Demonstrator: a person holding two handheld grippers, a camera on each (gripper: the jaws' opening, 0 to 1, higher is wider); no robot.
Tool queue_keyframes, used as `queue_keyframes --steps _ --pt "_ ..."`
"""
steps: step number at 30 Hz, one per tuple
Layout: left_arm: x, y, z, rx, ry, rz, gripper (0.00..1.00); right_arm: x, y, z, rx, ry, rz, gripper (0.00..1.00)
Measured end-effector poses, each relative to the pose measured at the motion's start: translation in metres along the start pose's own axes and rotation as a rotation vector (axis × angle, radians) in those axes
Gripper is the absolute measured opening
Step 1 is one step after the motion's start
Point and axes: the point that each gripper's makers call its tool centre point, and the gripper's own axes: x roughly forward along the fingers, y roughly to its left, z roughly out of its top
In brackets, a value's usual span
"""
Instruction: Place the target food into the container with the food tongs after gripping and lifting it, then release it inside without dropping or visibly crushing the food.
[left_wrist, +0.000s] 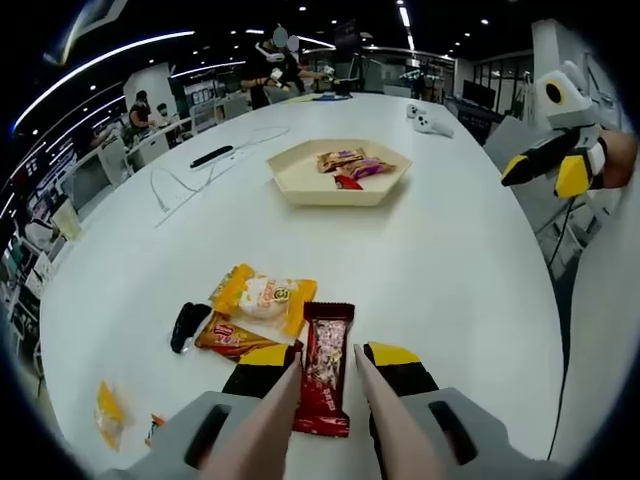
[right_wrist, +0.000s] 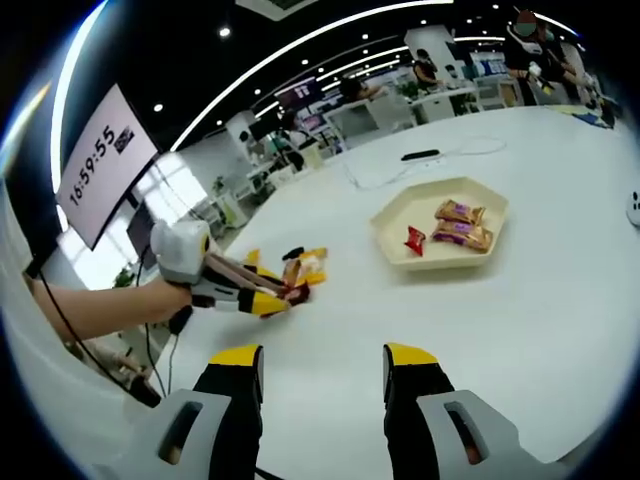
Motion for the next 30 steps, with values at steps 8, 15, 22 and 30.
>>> queue_keyframes --steps 8,15,22,30 --pt "0.0012 0.0001 -0.002 -0.003 0.005 0.002 0.27 0.0017 0.0007 -0.0004 -0.005 0.009 0.009 0.48" --pt "0.0011 -0.0001 -0.0028 0.002 -0.004 -0.002 0.26 0.0014 0.0007 -0.0007 -0.005 0.011 0.014 0.48" --pt "0.0006 -0.001 -0.0031 0.025 -0.022 0.006 0.25 0.0027 0.0028 0.0004 -0.011 0.006 0.022 0.48" --pt "0.0001 -0.0009 -0.0032 0.025 -0.042 0.011 0.23 -0.0006 0.0004 -0.0001 -0.003 -0.009 0.016 0.48"
